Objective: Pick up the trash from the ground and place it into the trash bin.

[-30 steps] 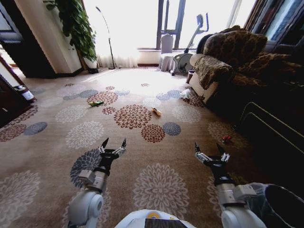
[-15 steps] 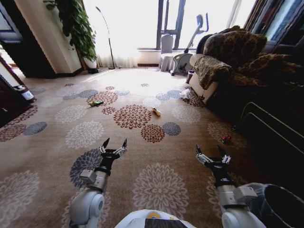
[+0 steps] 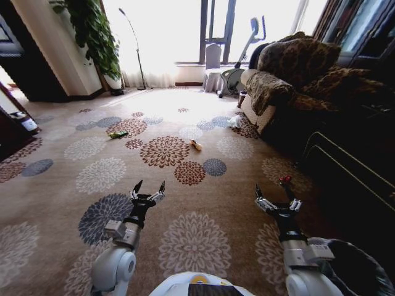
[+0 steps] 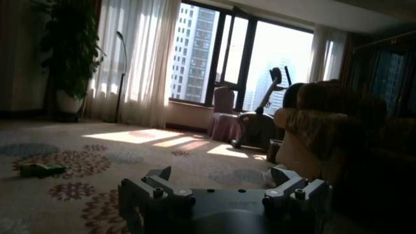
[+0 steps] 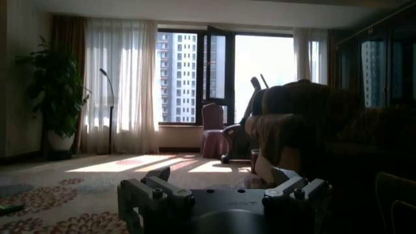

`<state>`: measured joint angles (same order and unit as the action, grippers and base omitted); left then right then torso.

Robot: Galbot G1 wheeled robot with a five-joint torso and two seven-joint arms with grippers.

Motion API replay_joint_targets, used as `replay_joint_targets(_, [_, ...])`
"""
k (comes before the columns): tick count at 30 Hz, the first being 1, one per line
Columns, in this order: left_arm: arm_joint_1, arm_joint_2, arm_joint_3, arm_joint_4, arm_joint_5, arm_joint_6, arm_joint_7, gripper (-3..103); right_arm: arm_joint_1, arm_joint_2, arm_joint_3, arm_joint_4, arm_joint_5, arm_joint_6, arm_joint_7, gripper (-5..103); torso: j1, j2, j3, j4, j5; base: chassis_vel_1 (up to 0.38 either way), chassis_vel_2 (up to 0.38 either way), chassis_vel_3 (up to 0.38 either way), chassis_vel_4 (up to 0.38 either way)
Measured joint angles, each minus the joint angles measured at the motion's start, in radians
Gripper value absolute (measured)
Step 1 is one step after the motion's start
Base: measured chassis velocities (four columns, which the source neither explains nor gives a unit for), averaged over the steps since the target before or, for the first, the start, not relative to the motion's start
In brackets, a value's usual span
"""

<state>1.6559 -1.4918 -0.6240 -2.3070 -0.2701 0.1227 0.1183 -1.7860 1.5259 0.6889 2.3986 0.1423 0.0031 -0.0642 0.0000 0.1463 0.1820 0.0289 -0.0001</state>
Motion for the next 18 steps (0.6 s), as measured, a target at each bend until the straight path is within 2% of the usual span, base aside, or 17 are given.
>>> replay_joint_targets(5, [-0.005,-0.001,-0.001,0.001,0.000,0.000,0.000,100,0.002,-0.004,0.002,0.000,0.006,-0.003,0.000,100,0.000,0.000,0.000,-0.0001,0.0000,0.038,0.000,-0.036,0.011])
replay_joint_targets(10, [-0.006,-0.001,-0.002,0.004,0.000,0.001,0.000,100,0.005,-0.005,0.003,-0.001,0.007,-0.005,0.000,100,0.000,0.000,0.000,0.0000,0.0000,0.040,-0.108,-0.025,0.121])
replay_joint_targets(18, [-0.007,-0.002,-0.002,0.005,-0.001,0.001,0.000,100,0.007,-0.011,0.004,-0.002,0.009,-0.008,-0.001,100,0.000,0.000,0.000,-0.0001,0.0003,0.120,-0.253,-0.117,0.246])
